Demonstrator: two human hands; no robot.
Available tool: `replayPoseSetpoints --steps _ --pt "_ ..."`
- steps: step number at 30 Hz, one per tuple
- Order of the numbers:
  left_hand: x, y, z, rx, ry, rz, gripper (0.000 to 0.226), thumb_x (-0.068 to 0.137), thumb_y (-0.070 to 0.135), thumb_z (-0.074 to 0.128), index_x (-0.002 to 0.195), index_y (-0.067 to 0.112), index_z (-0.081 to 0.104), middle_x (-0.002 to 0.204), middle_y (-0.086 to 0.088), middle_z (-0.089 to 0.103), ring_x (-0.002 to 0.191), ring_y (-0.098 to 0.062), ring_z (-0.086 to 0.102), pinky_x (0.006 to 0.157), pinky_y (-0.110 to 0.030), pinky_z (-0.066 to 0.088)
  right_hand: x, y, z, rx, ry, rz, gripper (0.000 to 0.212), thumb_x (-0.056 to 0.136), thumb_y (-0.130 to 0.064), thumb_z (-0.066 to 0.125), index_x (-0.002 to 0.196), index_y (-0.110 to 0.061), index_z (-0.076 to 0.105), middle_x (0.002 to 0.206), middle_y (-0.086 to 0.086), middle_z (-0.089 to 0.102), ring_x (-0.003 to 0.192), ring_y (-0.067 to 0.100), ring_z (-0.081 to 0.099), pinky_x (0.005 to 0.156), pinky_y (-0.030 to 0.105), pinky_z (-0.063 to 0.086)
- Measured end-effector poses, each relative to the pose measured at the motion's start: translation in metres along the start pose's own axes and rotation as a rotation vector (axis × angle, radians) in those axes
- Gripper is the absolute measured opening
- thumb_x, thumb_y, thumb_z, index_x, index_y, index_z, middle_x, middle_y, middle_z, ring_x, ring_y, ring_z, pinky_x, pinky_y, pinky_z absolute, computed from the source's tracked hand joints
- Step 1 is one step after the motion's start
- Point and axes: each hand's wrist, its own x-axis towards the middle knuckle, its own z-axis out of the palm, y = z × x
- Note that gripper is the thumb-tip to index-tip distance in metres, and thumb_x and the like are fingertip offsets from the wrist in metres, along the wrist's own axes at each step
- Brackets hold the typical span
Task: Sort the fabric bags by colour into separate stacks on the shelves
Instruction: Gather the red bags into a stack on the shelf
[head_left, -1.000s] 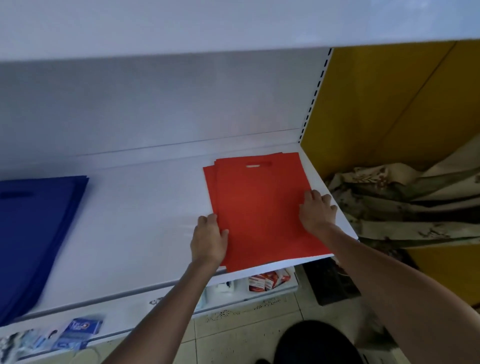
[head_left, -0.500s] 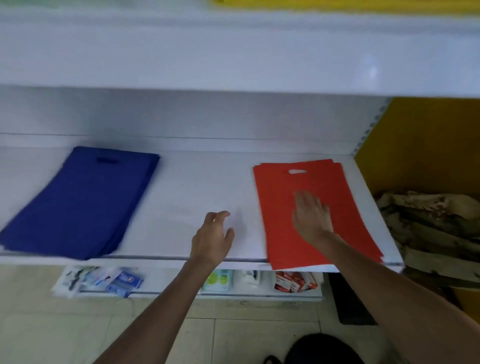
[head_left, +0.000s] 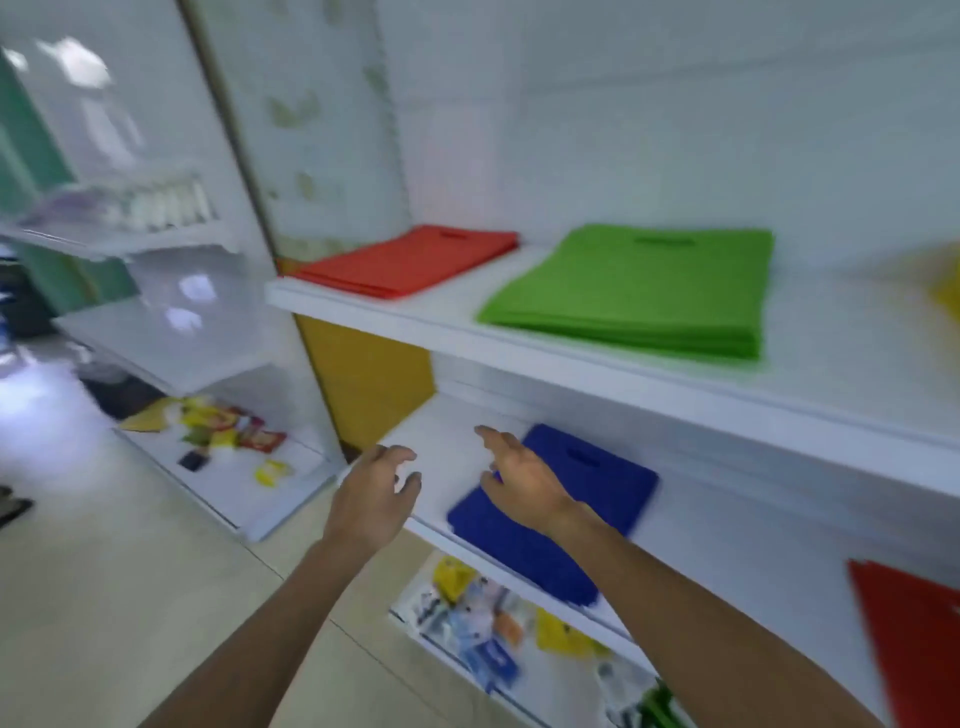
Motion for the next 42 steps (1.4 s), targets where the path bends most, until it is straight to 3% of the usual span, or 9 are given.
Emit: replayPoseSetpoints --steps 5,8,11,17,22,26,31,36,42 --pt "0.029 -0.039 -0.124 0.040 0.178 0.017 0.027 0.091 0.022 0.055 0.115 0.013 0.060 0.116 -0.009 0.054 0.097 -0.027 0.059 0.084 -0.035 0.048 0.079 -0.133 -0.024 -0.028 0.176 -0.206 0.056 0.089 -0.012 0.046 0.143 -0.016 0.030 0.130 0.012 0.047 0.110 0.032 0.053 0.088 0.045 0.046" --pt "0.043 -0.052 -0.171 0.038 0.256 0.034 0.025 0.090 0.018 0.055 0.113 0.013 0.062 0.110 -0.008 0.053 0.093 -0.024 0.057 0.083 -0.030 0.045 0.109 -0.177 -0.042 -0.029 0.261 -0.277 0.056 0.088 -0.011 0.050 0.141 -0.018 0.036 0.131 0.008 0.049 0.111 0.027 0.053 0.089 0.042 0.046" --pt "0.065 -0.068 -0.195 0.059 0.323 0.056 0.023 0.090 0.017 0.055 0.112 0.015 0.062 0.107 -0.005 0.052 0.094 -0.020 0.055 0.079 -0.026 0.040 0.141 -0.196 -0.049 -0.055 0.325 -0.328 0.054 0.088 -0.013 0.051 0.140 -0.017 0.039 0.133 0.007 0.050 0.111 0.026 0.054 0.090 0.041 0.047" --pt "0.123 -0.101 -0.196 0.040 0.322 0.066 0.026 0.089 0.018 0.055 0.114 0.017 0.061 0.110 -0.004 0.053 0.099 -0.019 0.056 0.083 -0.031 0.045 0.214 -0.203 -0.054 -0.120 0.338 -0.340 0.053 0.087 -0.014 0.051 0.138 -0.016 0.040 0.130 0.008 0.052 0.107 0.027 0.057 0.089 0.042 0.048" --pt "0.183 -0.117 -0.208 0.036 0.331 0.070 0.025 0.089 0.018 0.055 0.113 0.019 0.061 0.108 -0.002 0.051 0.096 -0.017 0.055 0.079 -0.026 0.041 0.278 -0.213 -0.064 -0.116 0.366 -0.351 0.050 0.087 -0.013 0.050 0.137 -0.015 0.042 0.126 0.009 0.053 0.105 0.026 0.057 0.087 0.039 0.048" --pt "0.228 -0.125 -0.213 0.020 0.353 0.088 0.027 0.088 0.019 0.055 0.115 0.017 0.061 0.110 -0.003 0.052 0.095 -0.019 0.057 0.085 -0.035 0.047 0.316 -0.215 -0.065 -0.123 0.392 -0.358 0.048 0.088 -0.014 0.050 0.136 -0.015 0.043 0.125 0.007 0.053 0.103 0.023 0.058 0.085 0.038 0.048" --pt "0.275 -0.132 -0.195 -0.017 0.254 0.153 0.027 0.089 0.020 0.056 0.115 0.016 0.060 0.112 -0.001 0.050 0.096 -0.018 0.056 0.086 -0.037 0.047 0.345 -0.193 -0.068 -0.165 0.398 -0.247 0.048 0.086 -0.015 0.052 0.133 -0.015 0.045 0.124 0.008 0.055 0.105 0.026 0.058 0.088 0.043 0.048" --pt "0.346 -0.133 -0.176 -0.048 0.166 0.292 0.024 0.088 0.019 0.057 0.112 0.016 0.062 0.114 -0.003 0.052 0.098 -0.019 0.058 0.086 -0.032 0.047 0.359 -0.163 -0.094 -0.224 0.550 -0.074 0.045 0.087 -0.015 0.053 0.131 -0.013 0.047 0.123 0.008 0.056 0.104 0.024 0.058 0.089 0.042 0.048" --pt "0.419 -0.126 -0.147 -0.058 0.068 0.428 0.023 0.085 0.017 0.058 0.105 0.009 0.067 0.106 -0.014 0.062 0.102 -0.028 0.057 0.089 -0.029 0.039 0.341 -0.119 -0.108 -0.267 0.733 0.400 0.049 0.088 -0.017 0.054 0.134 -0.007 0.040 0.124 0.015 0.053 0.115 0.030 0.050 0.091 0.038 0.042"
